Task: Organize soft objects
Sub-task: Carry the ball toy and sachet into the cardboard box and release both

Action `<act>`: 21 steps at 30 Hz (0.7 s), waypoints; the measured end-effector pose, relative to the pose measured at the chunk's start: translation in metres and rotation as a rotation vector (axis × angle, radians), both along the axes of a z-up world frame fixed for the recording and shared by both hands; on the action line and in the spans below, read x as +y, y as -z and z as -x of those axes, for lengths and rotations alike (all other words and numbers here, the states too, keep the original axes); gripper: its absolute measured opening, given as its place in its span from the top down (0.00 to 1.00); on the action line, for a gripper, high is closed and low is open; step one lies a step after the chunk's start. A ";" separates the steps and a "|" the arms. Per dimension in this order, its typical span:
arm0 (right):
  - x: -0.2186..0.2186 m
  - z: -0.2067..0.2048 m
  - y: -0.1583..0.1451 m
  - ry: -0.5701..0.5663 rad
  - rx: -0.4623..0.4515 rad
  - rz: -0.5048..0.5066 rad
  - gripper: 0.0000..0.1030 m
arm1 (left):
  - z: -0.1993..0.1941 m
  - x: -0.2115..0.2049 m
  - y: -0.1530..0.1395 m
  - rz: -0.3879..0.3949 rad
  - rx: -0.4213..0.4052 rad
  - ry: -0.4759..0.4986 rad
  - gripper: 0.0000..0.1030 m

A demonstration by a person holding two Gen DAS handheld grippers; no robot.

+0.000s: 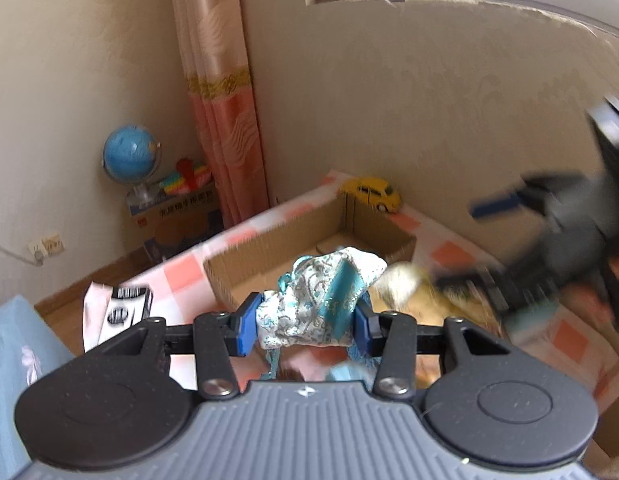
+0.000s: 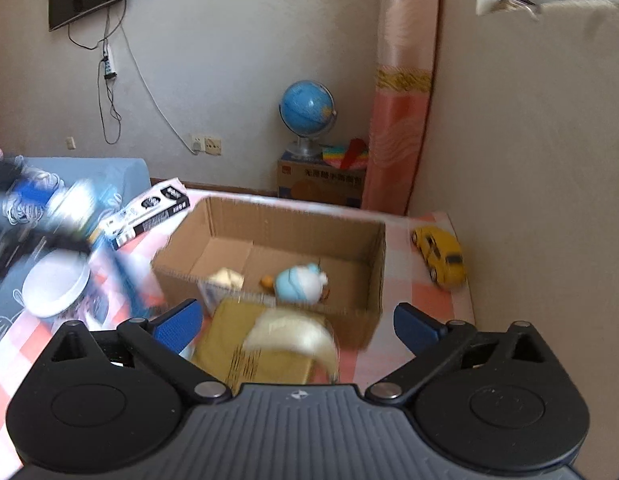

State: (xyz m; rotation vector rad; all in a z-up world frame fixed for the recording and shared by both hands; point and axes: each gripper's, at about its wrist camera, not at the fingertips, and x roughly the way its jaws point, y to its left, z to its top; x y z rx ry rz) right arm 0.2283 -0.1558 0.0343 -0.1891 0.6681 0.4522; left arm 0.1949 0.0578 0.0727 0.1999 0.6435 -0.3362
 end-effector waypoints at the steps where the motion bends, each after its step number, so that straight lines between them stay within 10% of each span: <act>1: -0.001 0.007 0.002 0.005 -0.002 0.004 0.00 | -0.009 -0.002 -0.003 -0.001 -0.004 0.002 0.56; 11: -0.025 0.044 0.011 0.083 0.015 -0.014 0.00 | -0.106 -0.023 0.010 -0.031 0.045 -0.062 0.55; 15: -0.037 0.049 0.009 0.105 0.011 -0.041 0.00 | -0.124 -0.023 0.023 -0.026 0.056 -0.110 0.18; 21: -0.043 0.056 0.007 0.116 -0.001 -0.042 0.00 | -0.115 -0.020 0.028 -0.022 0.065 -0.127 0.17</act>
